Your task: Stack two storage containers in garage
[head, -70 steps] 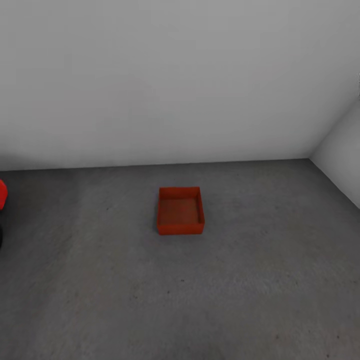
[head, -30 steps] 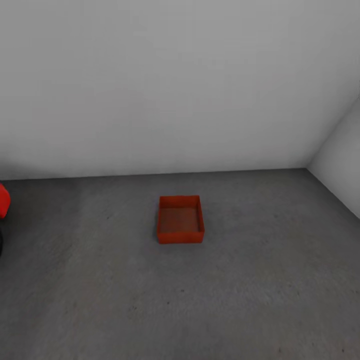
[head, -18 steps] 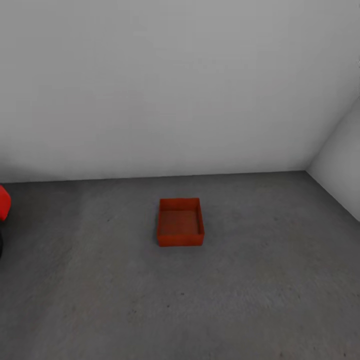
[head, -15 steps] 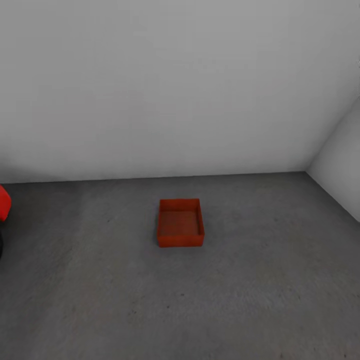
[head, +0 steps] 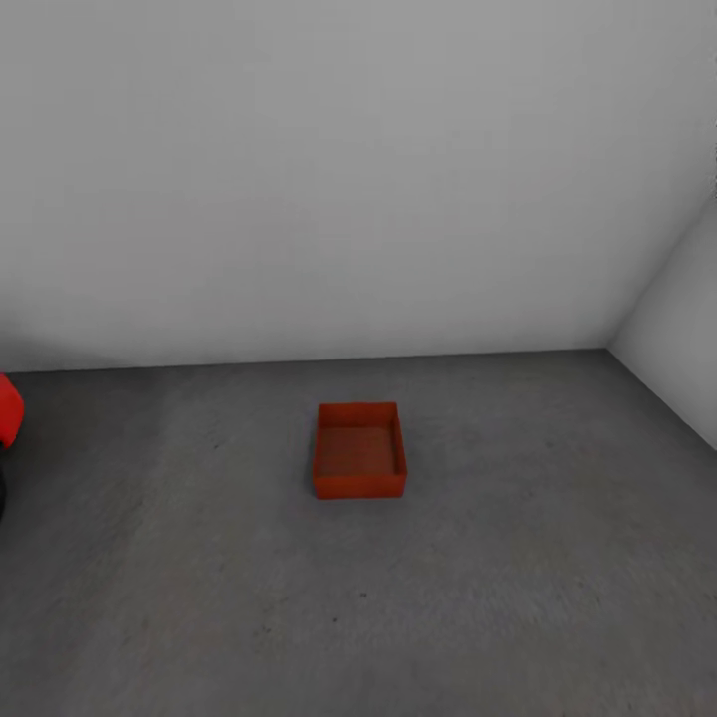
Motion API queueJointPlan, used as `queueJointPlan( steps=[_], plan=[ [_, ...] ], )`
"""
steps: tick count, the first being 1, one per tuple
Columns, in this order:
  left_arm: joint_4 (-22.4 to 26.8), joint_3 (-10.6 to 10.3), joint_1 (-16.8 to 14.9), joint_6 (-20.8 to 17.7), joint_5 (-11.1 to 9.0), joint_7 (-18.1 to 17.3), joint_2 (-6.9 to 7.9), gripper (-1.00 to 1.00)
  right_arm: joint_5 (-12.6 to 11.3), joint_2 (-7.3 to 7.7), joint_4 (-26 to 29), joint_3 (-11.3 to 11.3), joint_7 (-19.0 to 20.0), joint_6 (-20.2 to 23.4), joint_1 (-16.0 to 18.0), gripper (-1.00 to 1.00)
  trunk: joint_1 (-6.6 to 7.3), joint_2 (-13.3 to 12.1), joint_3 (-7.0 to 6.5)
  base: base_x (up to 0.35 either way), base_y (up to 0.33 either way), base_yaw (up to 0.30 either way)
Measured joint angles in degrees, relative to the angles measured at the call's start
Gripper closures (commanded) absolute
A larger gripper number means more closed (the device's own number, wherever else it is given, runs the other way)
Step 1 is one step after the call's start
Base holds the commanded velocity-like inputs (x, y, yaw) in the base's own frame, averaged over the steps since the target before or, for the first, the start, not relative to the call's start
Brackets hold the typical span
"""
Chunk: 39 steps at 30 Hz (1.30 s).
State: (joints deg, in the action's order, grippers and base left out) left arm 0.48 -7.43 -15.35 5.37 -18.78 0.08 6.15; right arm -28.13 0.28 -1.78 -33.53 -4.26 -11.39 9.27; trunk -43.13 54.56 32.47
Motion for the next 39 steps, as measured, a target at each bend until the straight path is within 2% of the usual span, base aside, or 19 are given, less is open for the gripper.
queueJointPlan(
  steps=[5,11,16,21,26,39],
  plan=[
    [0.0,0.0,0.0,0.0,0.0,0.0,0.0,-1.0,0.0,-0.03,0.0,0.0,0.2,0.2,0.0,-1.0,0.0,0.0,-0.45,0.0,0.0,0.0],
    [0.1,0.1,0.0,0.0,-0.1,-0.1,-0.15,-1.0,-0.3,0.19,0.0,0.1,2.9,0.3,0.0,-1.0,0.0,0.0,-1.0,0.0,0.0,0.0],
    [-0.3,0.1,0.4,-0.4,-0.4,-0.1,-1.42,-1.0,-0.5,0.21,0.0,0.1,4.5,0.3,0.0,-1.0,0.0,0.0,-1.46,0.0,0.0,0.0],
    [-0.4,0.1,3.8,0.0,-0.4,-0.2,-3.12,-1.0,-0.6,0.23,0.0,0.1,5.1,0.2,-0.4,-1.0,0.0,0.0,-1.91,0.0,0.0,0.0],
    [-0.4,0.0,4.8,0.2,-0.5,-0.2,-3.62,-1.0,-0.6,0.19,0.0,0.1,5.2,0.0,-1.3,-1.0,0.0,0.0,-2.37,0.0,0.0,0.0],
    [-0.4,0.0,5.1,1.8,-0.6,0.0,-4.19,-1.0,-0.8,0.28,0.0,0.1,4.8,-0.3,-1.9,-1.0,0.0,0.0,-3.57,0.0,0.0,0.0]
  ],
)
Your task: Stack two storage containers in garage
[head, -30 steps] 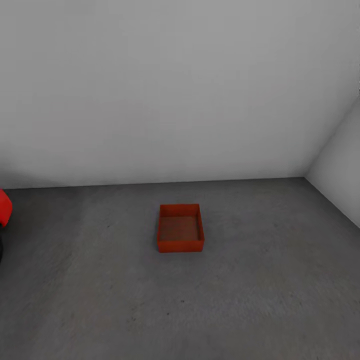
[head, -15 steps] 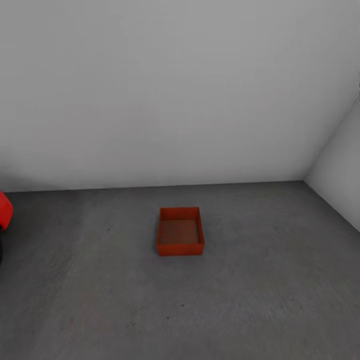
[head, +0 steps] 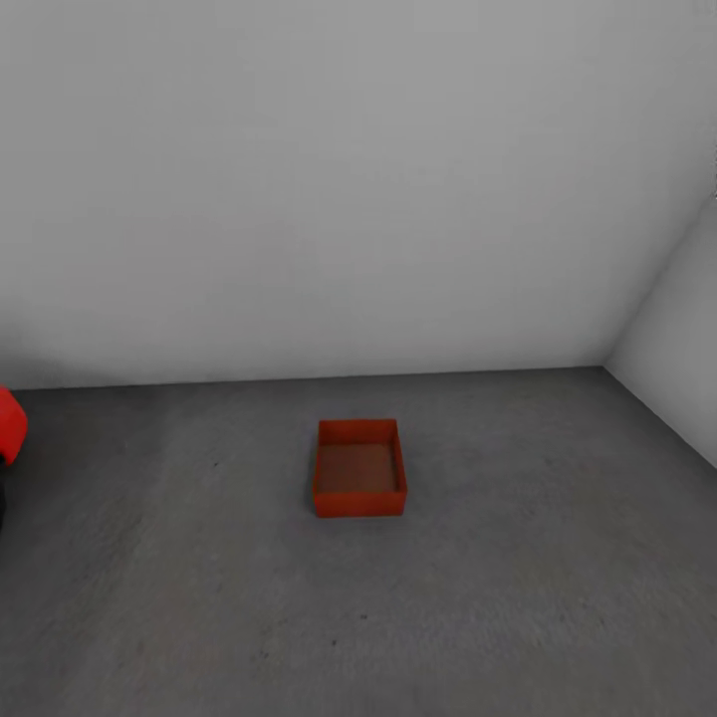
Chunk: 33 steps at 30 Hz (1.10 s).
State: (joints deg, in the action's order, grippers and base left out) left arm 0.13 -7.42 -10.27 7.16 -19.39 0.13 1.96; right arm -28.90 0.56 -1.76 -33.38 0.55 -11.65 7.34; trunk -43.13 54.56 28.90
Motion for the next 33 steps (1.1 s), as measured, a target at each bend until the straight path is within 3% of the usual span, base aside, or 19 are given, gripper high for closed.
queueJointPlan(
  steps=[33],
  plan=[
    [0.0,0.0,0.0,0.1,0.0,0.3,-0.29,-1.0,0.0,0.09,0.0,0.0,-0.2,0.0,0.0,-1.0,0.0,0.0,-3.03,0.0,0.0,0.0]
  ],
)
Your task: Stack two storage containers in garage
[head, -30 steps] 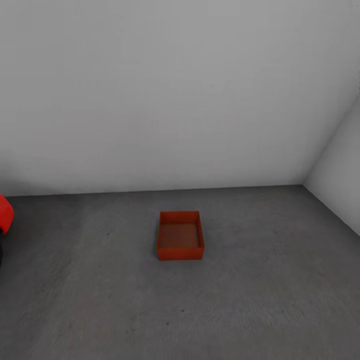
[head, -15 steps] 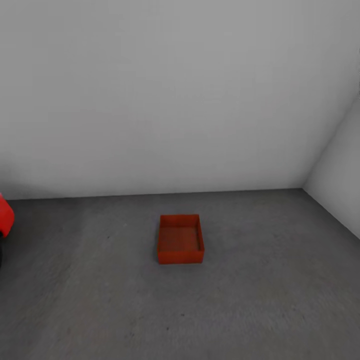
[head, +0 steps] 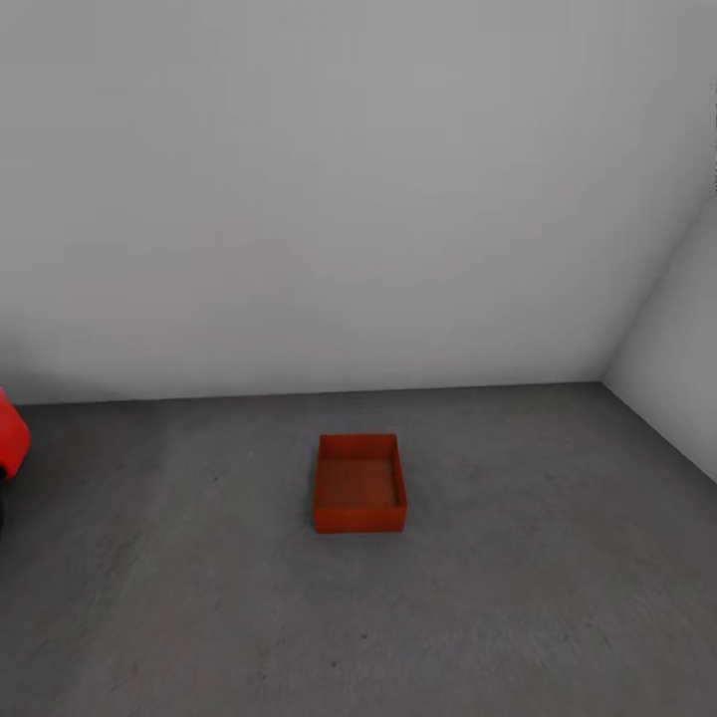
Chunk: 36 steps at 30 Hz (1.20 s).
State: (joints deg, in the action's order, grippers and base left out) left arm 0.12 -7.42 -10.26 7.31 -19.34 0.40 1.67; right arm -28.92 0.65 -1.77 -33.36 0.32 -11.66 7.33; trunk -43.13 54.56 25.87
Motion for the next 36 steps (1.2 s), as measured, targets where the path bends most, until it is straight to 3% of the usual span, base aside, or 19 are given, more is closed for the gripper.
queueJointPlan(
  steps=[36],
  plan=[
    [0.0,0.0,0.0,0.0,-0.1,0.0,0.04,-1.0,0.0,-0.05,0.0,0.0,0.0,0.0,0.0,-1.0,0.0,0.0,-3.3,0.0,0.0,0.0]
  ],
)
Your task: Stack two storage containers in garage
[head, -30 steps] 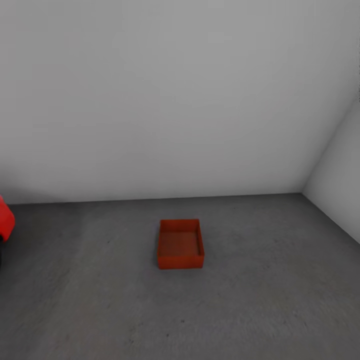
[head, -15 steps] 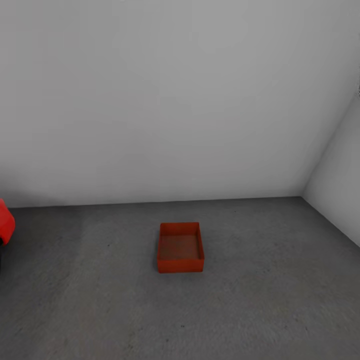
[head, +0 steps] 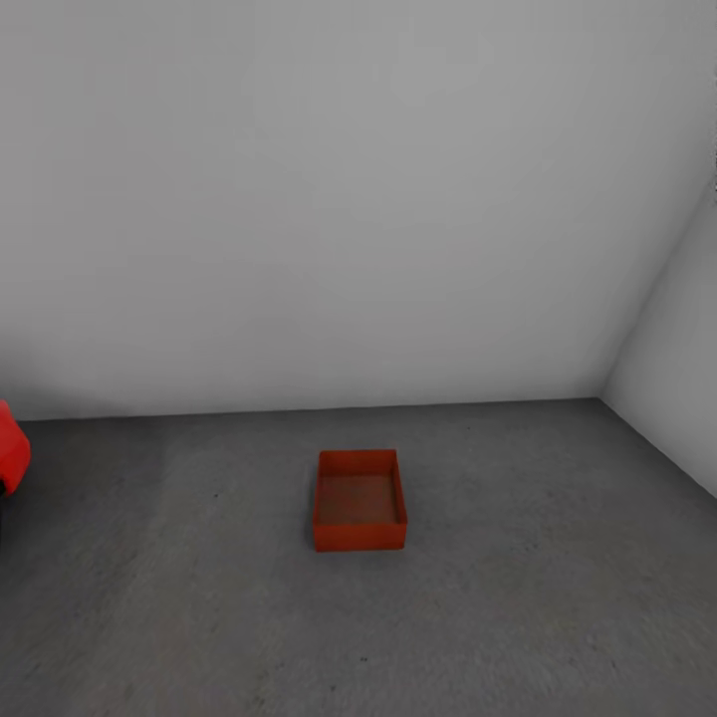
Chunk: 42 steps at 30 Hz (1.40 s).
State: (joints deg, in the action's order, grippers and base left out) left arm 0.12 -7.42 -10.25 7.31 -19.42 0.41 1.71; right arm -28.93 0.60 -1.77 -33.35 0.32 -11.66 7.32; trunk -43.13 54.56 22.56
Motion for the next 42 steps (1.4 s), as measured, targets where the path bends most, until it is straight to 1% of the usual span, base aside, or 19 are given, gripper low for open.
queueJointPlan(
  steps=[42],
  plan=[
    [0.0,0.0,0.0,0.0,0.0,0.0,0.12,-1.0,0.0,-0.04,0.0,0.0,0.0,0.0,0.0,-1.0,0.0,0.0,-3.85,0.0,0.0,0.0]
  ],
)
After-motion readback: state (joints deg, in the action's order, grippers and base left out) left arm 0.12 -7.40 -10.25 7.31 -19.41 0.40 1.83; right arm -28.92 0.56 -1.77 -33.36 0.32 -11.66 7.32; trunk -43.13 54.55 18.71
